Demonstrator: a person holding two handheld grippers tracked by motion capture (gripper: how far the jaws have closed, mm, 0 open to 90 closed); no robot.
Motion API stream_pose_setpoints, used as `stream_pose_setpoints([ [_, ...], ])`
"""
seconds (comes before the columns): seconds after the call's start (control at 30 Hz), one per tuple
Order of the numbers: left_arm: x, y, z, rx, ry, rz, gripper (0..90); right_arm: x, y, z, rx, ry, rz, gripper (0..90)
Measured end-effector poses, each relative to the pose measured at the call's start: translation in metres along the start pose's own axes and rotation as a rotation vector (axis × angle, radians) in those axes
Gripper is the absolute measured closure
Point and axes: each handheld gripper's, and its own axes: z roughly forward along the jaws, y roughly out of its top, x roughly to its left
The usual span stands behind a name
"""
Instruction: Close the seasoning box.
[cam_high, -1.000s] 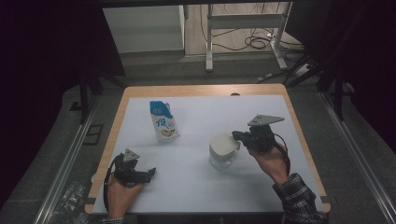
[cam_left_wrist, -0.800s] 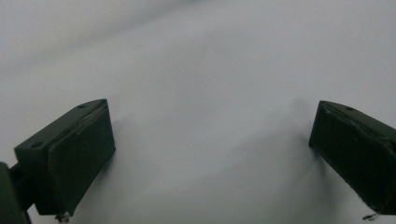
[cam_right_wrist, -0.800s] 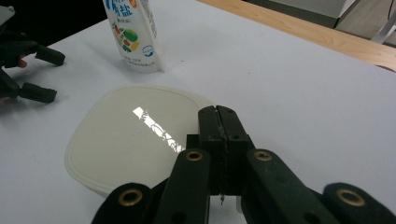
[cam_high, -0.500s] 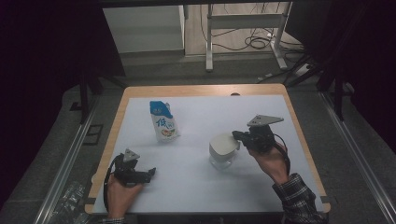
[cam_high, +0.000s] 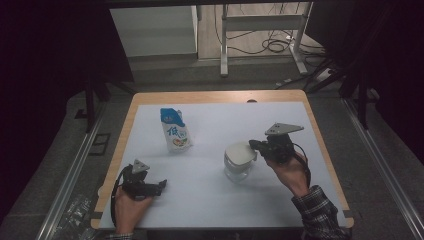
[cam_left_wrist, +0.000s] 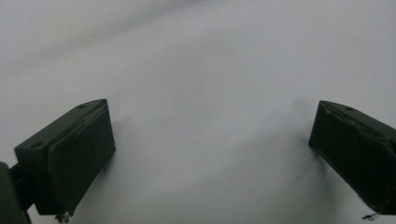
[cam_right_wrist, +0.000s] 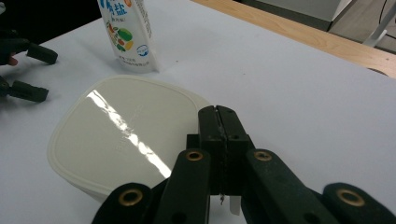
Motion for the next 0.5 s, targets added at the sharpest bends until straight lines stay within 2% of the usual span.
stream_pose_setpoints([
  [0.33, 0.000, 0.000, 0.000, 0.000, 0.000, 0.003, 0.3, -0.003, -0.003, 0.001, 0.006, -0.019, 0.000, 89.5],
  [0.37, 0.001, 0.000, 0.000, 0.005, 0.000, 0.009, 0.3, -0.004, -0.005, 0.003, 0.021, -0.041, -0.008, 89.4],
  [0.5, 0.001, 0.000, 0.000, 0.005, 0.000, 0.010, 0.3, -0.006, -0.011, 0.005, 0.025, -0.044, -0.005, 89.4],
])
